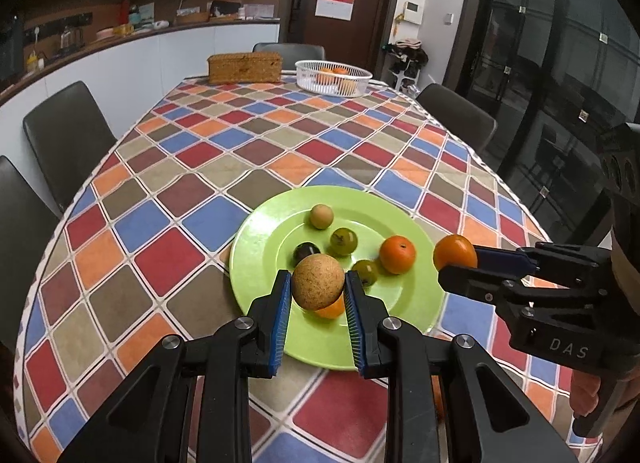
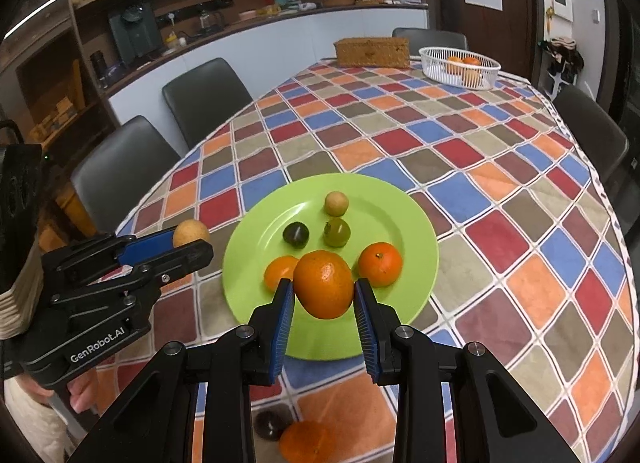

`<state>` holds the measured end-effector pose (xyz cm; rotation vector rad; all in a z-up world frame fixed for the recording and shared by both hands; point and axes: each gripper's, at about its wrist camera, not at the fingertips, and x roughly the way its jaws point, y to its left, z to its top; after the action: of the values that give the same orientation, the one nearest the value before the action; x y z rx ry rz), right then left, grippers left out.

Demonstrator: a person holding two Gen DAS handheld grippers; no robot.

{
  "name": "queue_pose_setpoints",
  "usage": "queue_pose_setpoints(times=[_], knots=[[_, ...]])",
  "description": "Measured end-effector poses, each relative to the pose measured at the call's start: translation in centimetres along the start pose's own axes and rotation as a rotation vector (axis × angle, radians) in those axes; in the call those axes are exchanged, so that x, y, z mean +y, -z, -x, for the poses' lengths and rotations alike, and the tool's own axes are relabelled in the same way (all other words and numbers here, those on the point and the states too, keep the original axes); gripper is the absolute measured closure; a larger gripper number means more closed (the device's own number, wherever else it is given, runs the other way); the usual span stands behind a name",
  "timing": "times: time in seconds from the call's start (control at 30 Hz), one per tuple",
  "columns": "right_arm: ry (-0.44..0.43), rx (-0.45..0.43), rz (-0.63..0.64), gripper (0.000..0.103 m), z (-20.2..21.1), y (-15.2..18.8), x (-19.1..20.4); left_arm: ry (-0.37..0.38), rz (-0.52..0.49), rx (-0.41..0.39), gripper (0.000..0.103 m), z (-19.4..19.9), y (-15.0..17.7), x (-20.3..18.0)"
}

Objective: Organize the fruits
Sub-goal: 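Carry the brown fruit and orange onto the green plate and open both tools, then withdraw both open tools from the plate toward the last plum and orange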

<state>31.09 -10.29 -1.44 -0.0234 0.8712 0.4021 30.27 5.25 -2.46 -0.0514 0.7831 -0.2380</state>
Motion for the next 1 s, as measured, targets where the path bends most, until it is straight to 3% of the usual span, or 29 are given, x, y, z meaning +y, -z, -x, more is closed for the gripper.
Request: queue_pose_setpoints(times=[0.63, 0.87, 1.0], knots=[[0.044, 0.112, -0.016, 0.071, -5.7, -0.3, -1.0, 0.027, 0.038, 0.122, 0.076, -7.0, 0.1, 2.6], [0.047, 0.116, -0.032, 0.07, -6.3, -0.4, -1.3, 0.015, 0.025, 0.124, 0.075, -7.1, -0.2, 2.6], [0.052, 0.098, -0.033, 0.064, -5.6, -0.6, -1.2, 0.005, 0.021, 0.107, 0.071, -6.1, -0.5, 2.4]])
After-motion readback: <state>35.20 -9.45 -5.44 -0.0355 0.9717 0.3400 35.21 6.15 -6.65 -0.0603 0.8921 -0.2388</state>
